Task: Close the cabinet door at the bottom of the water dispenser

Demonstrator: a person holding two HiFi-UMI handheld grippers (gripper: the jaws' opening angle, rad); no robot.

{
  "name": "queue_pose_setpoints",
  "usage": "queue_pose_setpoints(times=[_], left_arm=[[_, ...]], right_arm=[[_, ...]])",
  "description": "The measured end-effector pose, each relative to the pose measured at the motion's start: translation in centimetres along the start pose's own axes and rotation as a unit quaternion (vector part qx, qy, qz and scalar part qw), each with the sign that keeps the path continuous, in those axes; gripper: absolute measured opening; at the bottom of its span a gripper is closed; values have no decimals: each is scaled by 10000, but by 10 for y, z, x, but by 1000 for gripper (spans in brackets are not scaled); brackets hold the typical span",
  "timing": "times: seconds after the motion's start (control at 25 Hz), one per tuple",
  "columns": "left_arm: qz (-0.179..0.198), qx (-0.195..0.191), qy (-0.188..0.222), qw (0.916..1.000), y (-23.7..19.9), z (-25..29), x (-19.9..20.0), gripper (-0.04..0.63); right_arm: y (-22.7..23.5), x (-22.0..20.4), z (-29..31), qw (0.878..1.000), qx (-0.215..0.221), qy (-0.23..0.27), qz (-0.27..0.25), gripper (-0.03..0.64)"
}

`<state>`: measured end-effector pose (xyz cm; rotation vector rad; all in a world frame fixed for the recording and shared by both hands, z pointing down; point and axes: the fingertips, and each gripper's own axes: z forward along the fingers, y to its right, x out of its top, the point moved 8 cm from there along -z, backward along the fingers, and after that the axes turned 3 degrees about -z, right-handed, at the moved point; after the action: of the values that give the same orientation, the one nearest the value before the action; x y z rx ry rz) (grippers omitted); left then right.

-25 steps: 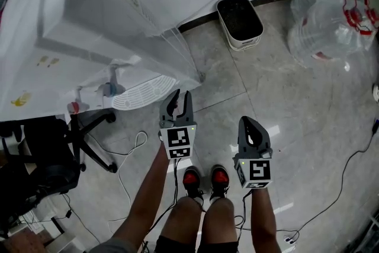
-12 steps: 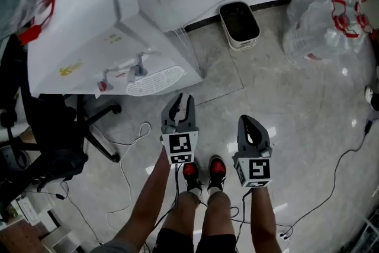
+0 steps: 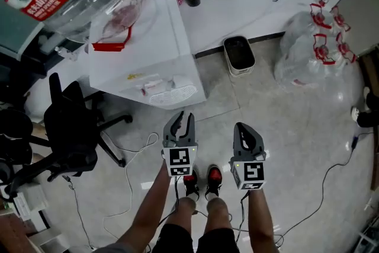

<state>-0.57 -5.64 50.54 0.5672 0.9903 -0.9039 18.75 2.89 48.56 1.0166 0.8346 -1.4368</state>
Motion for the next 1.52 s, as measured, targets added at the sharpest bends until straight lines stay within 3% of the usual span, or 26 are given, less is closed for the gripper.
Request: queue_pose_setpoints(times=[0.52, 1.0, 1.32, 1.52], left_arm=[[-304, 522, 314, 9977, -41, -127, 117, 65], [-201, 691, 767, 9945, -62, -242, 200, 32], [-83, 866, 1141, 9896, -59, -308, 232, 32], [-108, 942, 1160, 9887, -57, -343, 230, 32]], right_arm=[[-57, 130, -50, 9978, 529, 265, -306, 17], [-103, 240, -109, 9913, 952, 705, -573, 17], [-114, 278, -156, 9832, 1095, 1146, -908, 17], [-117, 282, -181, 9817, 1105, 1232, -939, 17]])
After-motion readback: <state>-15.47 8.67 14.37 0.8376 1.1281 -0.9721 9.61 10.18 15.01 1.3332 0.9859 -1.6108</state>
